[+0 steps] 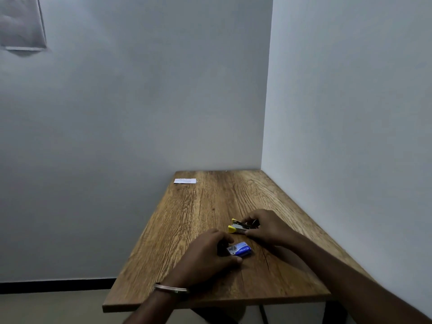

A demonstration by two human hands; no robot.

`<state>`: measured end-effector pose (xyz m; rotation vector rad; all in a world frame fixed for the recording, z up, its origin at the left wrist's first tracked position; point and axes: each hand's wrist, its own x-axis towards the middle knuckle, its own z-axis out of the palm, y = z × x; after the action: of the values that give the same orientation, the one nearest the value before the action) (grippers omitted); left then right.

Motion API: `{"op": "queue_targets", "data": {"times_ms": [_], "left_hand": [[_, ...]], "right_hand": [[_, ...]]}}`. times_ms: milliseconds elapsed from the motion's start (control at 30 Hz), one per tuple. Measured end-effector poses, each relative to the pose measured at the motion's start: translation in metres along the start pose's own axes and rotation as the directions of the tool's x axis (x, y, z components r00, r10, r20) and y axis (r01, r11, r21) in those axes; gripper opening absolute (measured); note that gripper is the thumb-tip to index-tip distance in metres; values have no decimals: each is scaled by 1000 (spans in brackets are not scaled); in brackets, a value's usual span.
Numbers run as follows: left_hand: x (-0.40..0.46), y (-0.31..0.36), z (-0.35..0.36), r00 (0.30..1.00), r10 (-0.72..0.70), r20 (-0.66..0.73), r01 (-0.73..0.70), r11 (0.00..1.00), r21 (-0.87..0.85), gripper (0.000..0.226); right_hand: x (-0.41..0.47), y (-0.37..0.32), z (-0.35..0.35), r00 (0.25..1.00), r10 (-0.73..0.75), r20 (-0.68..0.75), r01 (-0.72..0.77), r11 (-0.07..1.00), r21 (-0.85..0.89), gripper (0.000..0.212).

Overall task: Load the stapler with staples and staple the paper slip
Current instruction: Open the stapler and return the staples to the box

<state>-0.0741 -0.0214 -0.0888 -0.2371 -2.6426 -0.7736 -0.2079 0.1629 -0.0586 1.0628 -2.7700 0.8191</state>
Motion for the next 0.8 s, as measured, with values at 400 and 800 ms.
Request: {"op": "queue_targets", "data": {"times_ms": [400, 800], "left_hand": [[2, -4, 2, 1000, 28, 8, -28, 1000, 12, 45], [3, -4, -1, 999, 42, -4, -42, 999, 11, 35]], "right_hand": [[5, -5, 7, 994, -109, 8, 108, 990, 95, 43], [-29, -4, -9, 952, -197, 235, 167, 976, 140, 31]]}}
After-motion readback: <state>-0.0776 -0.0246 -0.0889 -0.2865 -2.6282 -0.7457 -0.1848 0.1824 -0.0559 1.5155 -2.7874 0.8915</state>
